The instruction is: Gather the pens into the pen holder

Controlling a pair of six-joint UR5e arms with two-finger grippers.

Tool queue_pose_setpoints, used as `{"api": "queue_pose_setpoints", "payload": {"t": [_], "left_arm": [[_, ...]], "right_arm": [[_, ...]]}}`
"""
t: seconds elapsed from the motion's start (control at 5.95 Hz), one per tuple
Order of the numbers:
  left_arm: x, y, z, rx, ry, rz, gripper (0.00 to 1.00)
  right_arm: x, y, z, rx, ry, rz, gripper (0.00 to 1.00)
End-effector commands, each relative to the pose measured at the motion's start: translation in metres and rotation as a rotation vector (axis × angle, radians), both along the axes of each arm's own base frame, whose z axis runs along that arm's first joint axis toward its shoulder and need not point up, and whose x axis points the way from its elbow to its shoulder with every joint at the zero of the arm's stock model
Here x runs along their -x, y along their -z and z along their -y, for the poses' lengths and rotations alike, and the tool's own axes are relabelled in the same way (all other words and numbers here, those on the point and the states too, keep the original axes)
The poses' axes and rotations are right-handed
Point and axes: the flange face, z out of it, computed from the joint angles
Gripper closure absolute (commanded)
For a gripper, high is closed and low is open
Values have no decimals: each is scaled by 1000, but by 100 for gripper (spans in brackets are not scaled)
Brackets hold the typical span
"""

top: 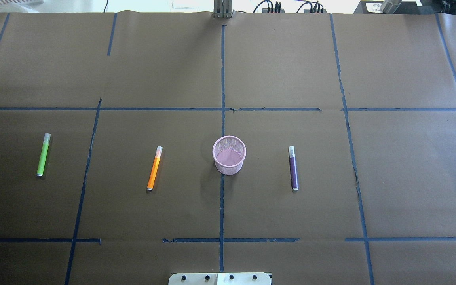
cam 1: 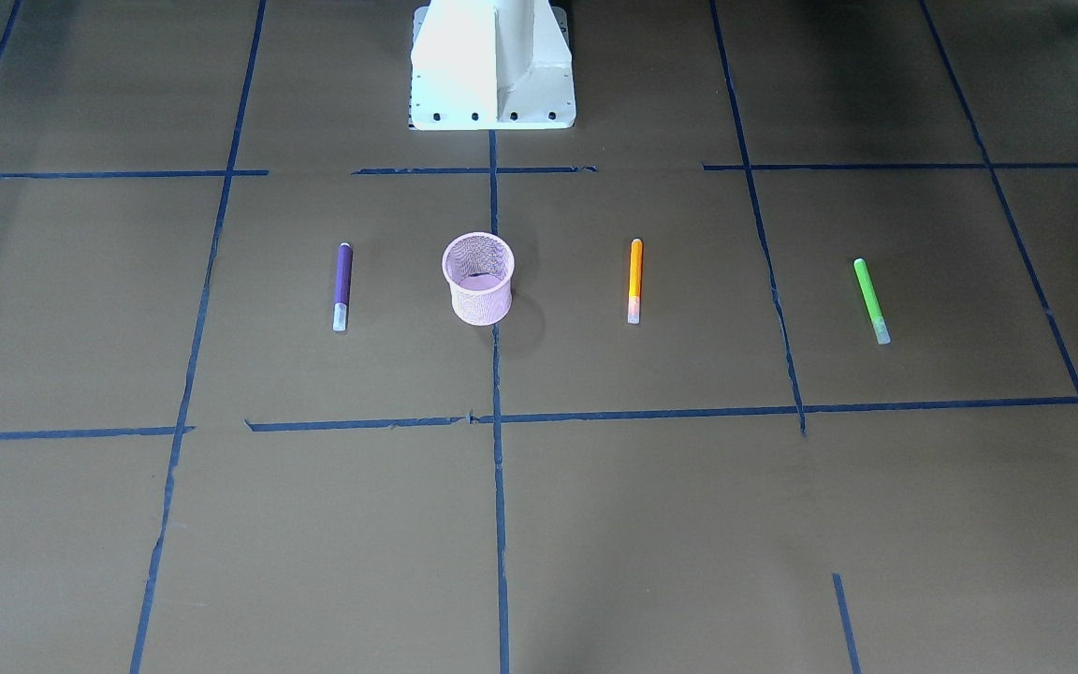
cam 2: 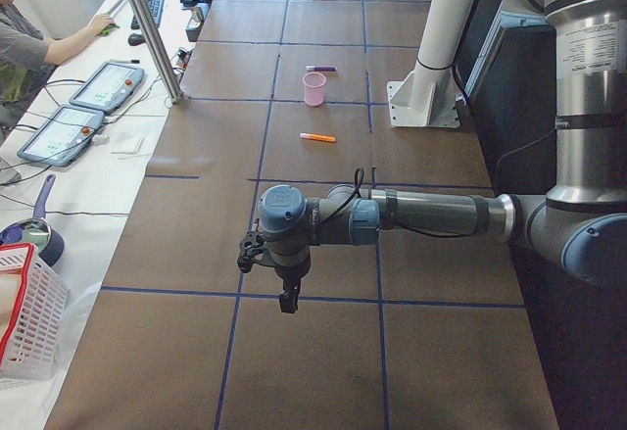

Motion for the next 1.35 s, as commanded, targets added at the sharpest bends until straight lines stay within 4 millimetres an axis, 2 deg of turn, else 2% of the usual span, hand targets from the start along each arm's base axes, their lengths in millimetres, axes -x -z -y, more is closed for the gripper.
{"api": "queue_pose_setpoints", "payload": {"t": [0.0, 0.17, 0.34, 0.5, 0.67, 1.01, 1.18], "left_arm": [[0, 1, 0, -3, 1, 0, 0], [-1, 17, 0, -31, -2, -1, 0], [-21, 28, 8, -52, -39, 1, 0], [-32, 75, 47, -153, -58, -8, 0], [-36, 105, 79, -207, -59, -14, 0], [-44, 125, 82, -247, -71, -81, 0], [-70, 126, 80, -241, -106, -94, 0]], "right_arm": [[0, -1, 0, 1, 0, 1, 0], [0, -1, 0, 1, 0, 2, 0], [0, 2, 1, -7, 0, 2, 0], [0, 3, 2, -7, -1, 2, 0], [0, 3, 2, -10, 0, 2, 0], [1, 3, 2, -10, 2, 2, 0], [2, 3, 2, -10, 4, 4, 0]]}}
